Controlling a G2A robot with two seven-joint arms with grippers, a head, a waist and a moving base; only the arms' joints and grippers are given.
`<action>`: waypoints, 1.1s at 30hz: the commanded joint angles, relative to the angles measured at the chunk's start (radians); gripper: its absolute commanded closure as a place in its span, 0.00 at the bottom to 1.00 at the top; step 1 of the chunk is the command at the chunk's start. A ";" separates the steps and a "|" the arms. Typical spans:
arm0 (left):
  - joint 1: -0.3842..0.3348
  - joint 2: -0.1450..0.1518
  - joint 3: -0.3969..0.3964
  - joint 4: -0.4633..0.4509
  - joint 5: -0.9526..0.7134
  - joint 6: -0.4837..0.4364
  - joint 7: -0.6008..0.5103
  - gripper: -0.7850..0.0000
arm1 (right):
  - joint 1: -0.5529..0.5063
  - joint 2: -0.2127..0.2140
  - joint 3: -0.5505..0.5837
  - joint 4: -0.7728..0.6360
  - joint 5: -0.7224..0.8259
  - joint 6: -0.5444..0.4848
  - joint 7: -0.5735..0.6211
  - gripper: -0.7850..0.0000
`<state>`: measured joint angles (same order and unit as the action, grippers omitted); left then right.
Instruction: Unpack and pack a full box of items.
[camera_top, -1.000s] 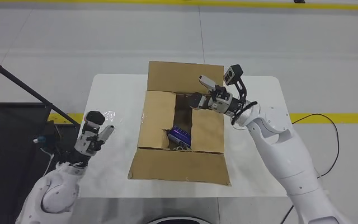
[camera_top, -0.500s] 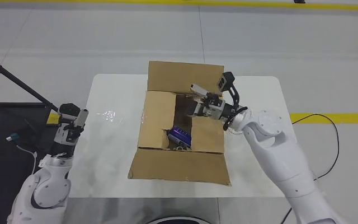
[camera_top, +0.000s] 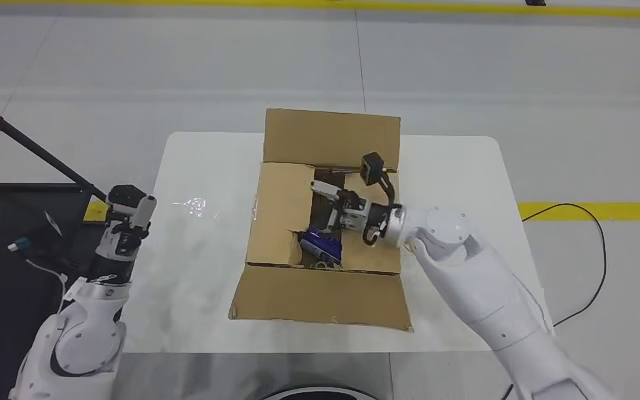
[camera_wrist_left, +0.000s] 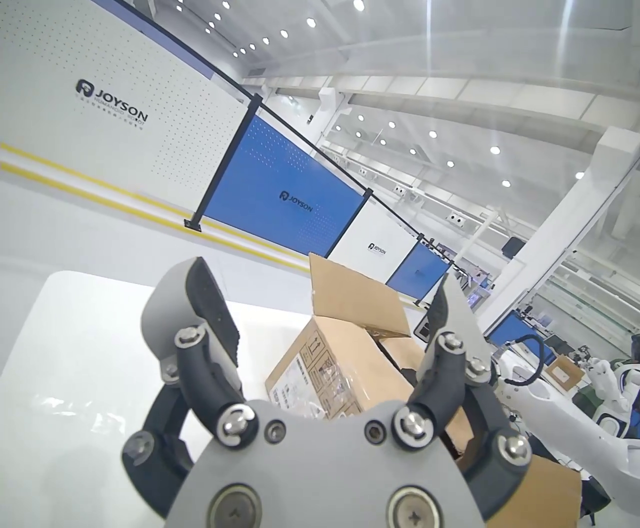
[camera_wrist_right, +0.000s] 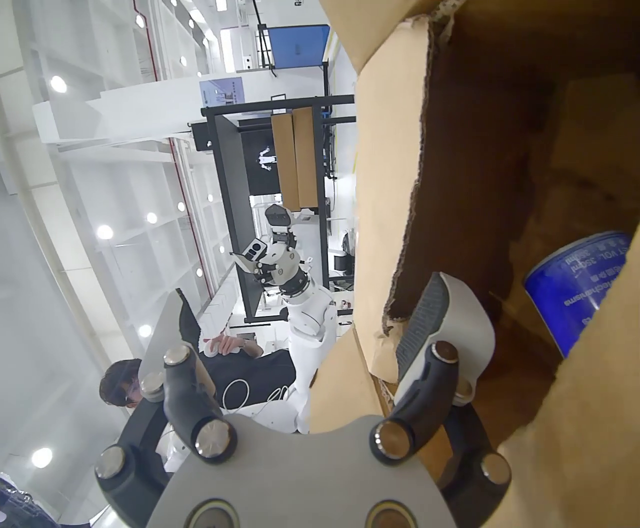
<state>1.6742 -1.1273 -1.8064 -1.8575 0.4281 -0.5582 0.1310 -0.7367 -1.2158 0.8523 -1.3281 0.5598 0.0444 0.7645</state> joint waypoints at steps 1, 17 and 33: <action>0.004 -0.001 -0.001 -0.002 -0.002 -0.008 -0.006 0.00 | 0.012 -0.011 -0.020 0.023 0.003 -0.006 -0.007 0.00; 0.034 -0.003 0.013 -0.042 0.026 -0.119 -0.102 0.00 | 0.092 -0.074 -0.057 0.123 0.043 -0.104 -0.033 0.00; 0.046 -0.007 -0.043 -0.036 0.018 -0.111 -0.066 0.00 | 0.200 -0.145 -0.125 0.084 -0.051 -0.115 -0.170 0.00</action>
<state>1.7215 -1.1331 -1.8399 -1.8983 0.4505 -0.6832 0.0501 -0.5452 -1.3545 0.7369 -1.2474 0.5162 -0.0711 0.6054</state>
